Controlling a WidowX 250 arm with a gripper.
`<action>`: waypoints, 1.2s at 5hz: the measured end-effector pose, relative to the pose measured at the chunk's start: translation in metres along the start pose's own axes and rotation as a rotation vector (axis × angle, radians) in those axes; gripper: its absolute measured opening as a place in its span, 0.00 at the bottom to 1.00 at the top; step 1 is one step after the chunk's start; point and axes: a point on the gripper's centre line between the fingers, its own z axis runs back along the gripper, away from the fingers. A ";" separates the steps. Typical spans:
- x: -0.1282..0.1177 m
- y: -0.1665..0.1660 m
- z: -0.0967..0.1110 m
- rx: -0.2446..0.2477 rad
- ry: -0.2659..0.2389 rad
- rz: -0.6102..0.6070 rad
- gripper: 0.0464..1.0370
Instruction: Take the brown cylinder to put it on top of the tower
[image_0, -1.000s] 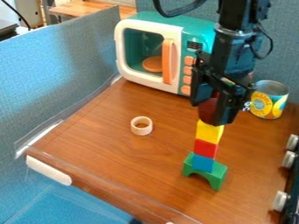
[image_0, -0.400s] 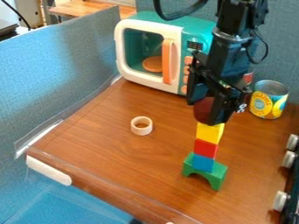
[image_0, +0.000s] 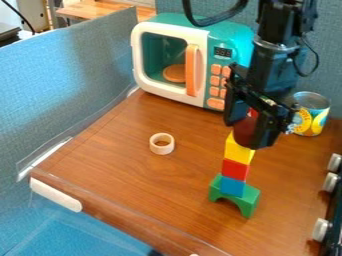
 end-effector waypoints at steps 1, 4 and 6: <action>0.000 -0.004 -0.001 -0.009 0.006 0.014 0.74; -0.005 0.005 -0.002 -0.016 0.009 0.053 0.74; -0.007 0.012 -0.002 -0.008 0.010 0.064 0.74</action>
